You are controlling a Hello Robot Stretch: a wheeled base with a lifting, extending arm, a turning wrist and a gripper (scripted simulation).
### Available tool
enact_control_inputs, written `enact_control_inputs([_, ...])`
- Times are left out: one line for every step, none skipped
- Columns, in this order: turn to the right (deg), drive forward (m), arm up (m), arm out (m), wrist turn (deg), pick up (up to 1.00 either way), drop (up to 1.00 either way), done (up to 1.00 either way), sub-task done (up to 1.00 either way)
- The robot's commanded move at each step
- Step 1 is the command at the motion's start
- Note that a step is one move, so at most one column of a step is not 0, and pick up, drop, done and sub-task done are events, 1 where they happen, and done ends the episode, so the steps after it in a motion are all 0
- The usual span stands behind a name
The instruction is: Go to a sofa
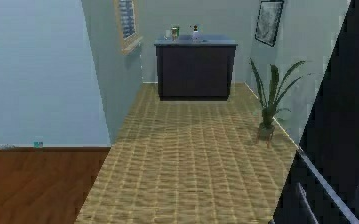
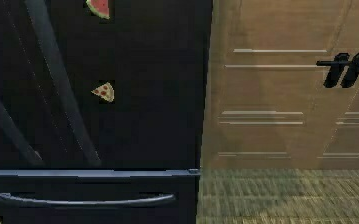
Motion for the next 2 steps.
enact_control_inputs([-45.0, 0.0, 0.0, 0.0, 0.0, 0.0, 0.0, 0.0, 0.0])
enact_control_inputs([-27.0, 0.0, 0.0, 0.0, 0.0, 0.0, 0.0, 0.0, 0.0])
